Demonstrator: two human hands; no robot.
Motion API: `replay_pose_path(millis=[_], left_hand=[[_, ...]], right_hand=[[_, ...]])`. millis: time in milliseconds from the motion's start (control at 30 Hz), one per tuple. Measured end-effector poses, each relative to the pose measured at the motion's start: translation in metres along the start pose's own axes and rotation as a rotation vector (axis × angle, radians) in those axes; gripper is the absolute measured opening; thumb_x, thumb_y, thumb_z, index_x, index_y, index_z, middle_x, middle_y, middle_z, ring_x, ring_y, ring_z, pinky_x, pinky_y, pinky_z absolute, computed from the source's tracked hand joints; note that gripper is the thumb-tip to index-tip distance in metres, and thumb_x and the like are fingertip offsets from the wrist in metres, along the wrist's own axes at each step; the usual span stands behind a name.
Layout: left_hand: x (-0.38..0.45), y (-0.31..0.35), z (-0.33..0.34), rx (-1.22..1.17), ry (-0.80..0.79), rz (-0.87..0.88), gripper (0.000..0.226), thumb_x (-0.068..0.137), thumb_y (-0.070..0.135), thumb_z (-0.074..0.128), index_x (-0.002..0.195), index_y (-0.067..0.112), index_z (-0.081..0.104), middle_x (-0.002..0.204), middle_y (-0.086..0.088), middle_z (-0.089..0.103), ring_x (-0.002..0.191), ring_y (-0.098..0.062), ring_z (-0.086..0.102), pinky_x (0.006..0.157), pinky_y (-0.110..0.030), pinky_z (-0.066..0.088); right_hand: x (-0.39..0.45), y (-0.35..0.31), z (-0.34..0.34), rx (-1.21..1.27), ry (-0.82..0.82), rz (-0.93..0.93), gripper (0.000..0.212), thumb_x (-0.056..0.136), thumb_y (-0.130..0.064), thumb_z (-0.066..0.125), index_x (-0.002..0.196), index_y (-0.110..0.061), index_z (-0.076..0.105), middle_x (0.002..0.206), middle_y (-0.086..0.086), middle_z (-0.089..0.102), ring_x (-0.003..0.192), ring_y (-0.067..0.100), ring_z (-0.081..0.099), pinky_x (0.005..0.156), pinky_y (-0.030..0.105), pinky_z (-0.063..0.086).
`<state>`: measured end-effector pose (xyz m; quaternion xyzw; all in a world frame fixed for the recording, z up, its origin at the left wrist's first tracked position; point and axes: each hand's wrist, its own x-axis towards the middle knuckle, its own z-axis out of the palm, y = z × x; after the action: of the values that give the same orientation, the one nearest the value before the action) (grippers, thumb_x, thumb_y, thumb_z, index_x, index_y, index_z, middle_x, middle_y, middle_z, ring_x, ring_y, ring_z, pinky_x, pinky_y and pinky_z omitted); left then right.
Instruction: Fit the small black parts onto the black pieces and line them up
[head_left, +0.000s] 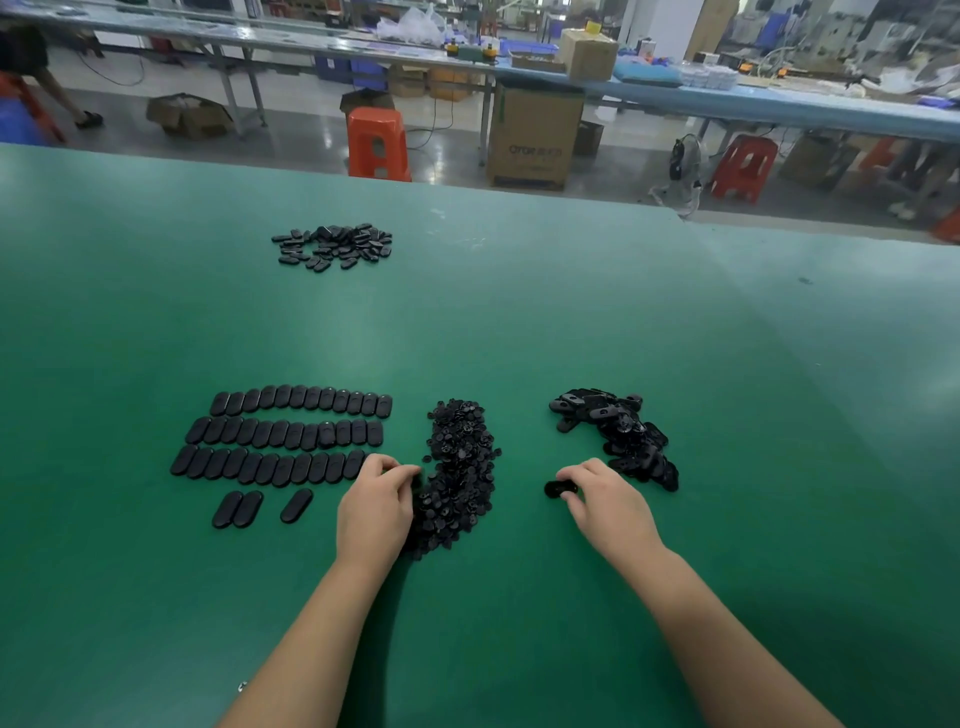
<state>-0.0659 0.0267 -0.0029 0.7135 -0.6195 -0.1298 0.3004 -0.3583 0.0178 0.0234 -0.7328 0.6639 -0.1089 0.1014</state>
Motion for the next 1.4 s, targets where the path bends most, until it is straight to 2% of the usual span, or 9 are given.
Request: replay_pose_path(millis=[133, 233, 500, 600, 800, 967, 1033, 1233, 1400], left_hand=[[0.000, 0.000, -0.001, -0.012, 0.001, -0.004, 0.016, 0.096, 0.020, 0.064, 0.106, 0.019, 0.076, 0.101, 0.010, 0.059, 0.071, -0.009, 0.058, 0.061, -0.028, 0.051], [0.000, 0.000, -0.001, -0.016, 0.000, -0.010, 0.014, 0.096, 0.021, 0.064, 0.103, 0.020, 0.076, 0.100, 0.011, 0.058, 0.068, -0.008, 0.058, 0.061, -0.029, 0.051], [0.000, 0.003, -0.001, -0.019, 0.013, -0.023, 0.013, 0.098, 0.022, 0.061, 0.101, 0.019, 0.072, 0.100, 0.009, 0.059, 0.068, -0.009, 0.059, 0.063, -0.030, 0.053], [0.002, 0.004, -0.001, -0.059, 0.036, -0.029, 0.011, 0.098, 0.018, 0.057, 0.100, 0.016, 0.068, 0.098, 0.007, 0.060, 0.071, -0.006, 0.058, 0.063, -0.029, 0.050], [0.000, 0.005, -0.007, -0.266, 0.076, -0.096, 0.014, 0.098, 0.018, 0.052, 0.089, 0.026, 0.057, 0.077, 0.010, 0.060, 0.067, -0.006, 0.056, 0.054, -0.025, 0.037], [-0.003, 0.007, -0.012, -0.357, 0.088, -0.139, 0.018, 0.099, 0.023, 0.053, 0.084, 0.033, 0.055, 0.067, 0.006, 0.062, 0.058, -0.007, 0.054, 0.045, -0.018, 0.037], [-0.004, 0.008, -0.013, -0.396, 0.088, -0.139, 0.019, 0.100, 0.023, 0.056, 0.084, 0.034, 0.057, 0.069, 0.007, 0.066, 0.053, -0.007, 0.054, 0.044, -0.017, 0.039], [-0.008, 0.014, -0.017, -0.468, 0.048, -0.146, 0.018, 0.098, 0.020, 0.061, 0.084, 0.031, 0.065, 0.061, 0.006, 0.067, 0.047, -0.007, 0.057, 0.045, -0.013, 0.041], [-0.005, 0.046, -0.021, -0.687, -0.068, -0.153, 0.015, 0.093, 0.008, 0.066, 0.087, 0.021, 0.070, 0.062, -0.004, 0.068, 0.050, -0.011, 0.060, 0.051, -0.019, 0.049]], right_hand=[[0.000, -0.001, 0.000, 0.109, -0.009, 0.088, 0.005, 0.097, -0.027, 0.065, 0.099, -0.026, 0.061, 0.094, -0.013, 0.054, 0.077, 0.007, 0.052, 0.061, 0.022, 0.033], [-0.003, -0.004, -0.002, 0.263, 0.020, 0.124, 0.012, 0.094, -0.025, 0.068, 0.089, -0.030, 0.059, 0.085, -0.014, 0.053, 0.066, 0.003, 0.048, 0.058, 0.018, 0.033], [-0.017, -0.024, -0.006, 0.801, 0.131, 0.246, 0.017, 0.096, -0.017, 0.067, 0.091, -0.033, 0.069, 0.058, -0.006, 0.053, 0.052, 0.008, 0.050, 0.050, 0.024, 0.043], [-0.025, -0.035, 0.000, 0.968, 0.129, 0.278, 0.026, 0.099, -0.005, 0.055, 0.095, -0.024, 0.073, 0.073, -0.007, 0.072, 0.061, 0.007, 0.065, 0.057, 0.023, 0.055], [-0.030, -0.050, 0.021, 1.020, 0.166, 0.292, 0.023, 0.100, -0.007, 0.058, 0.093, -0.025, 0.070, 0.080, -0.006, 0.073, 0.069, 0.015, 0.071, 0.064, 0.028, 0.060], [-0.033, -0.053, 0.030, 1.027, 0.182, 0.278, 0.038, 0.100, -0.010, 0.060, 0.119, -0.043, 0.057, 0.086, -0.001, 0.073, 0.072, 0.012, 0.072, 0.073, 0.028, 0.061], [-0.034, -0.052, 0.031, 1.016, 0.175, 0.289, 0.037, 0.100, -0.011, 0.061, 0.125, -0.037, 0.058, 0.091, -0.004, 0.074, 0.075, 0.010, 0.073, 0.076, 0.028, 0.061], [-0.034, -0.051, 0.029, 1.051, 0.226, 0.313, 0.010, 0.102, -0.012, 0.058, 0.103, -0.022, 0.058, 0.087, -0.008, 0.078, 0.078, 0.010, 0.076, 0.068, 0.022, 0.059], [-0.033, -0.050, 0.030, 1.096, 0.203, 0.326, 0.010, 0.105, -0.013, 0.048, 0.102, -0.019, 0.055, 0.089, -0.005, 0.078, 0.078, 0.017, 0.076, 0.073, 0.040, 0.062]])
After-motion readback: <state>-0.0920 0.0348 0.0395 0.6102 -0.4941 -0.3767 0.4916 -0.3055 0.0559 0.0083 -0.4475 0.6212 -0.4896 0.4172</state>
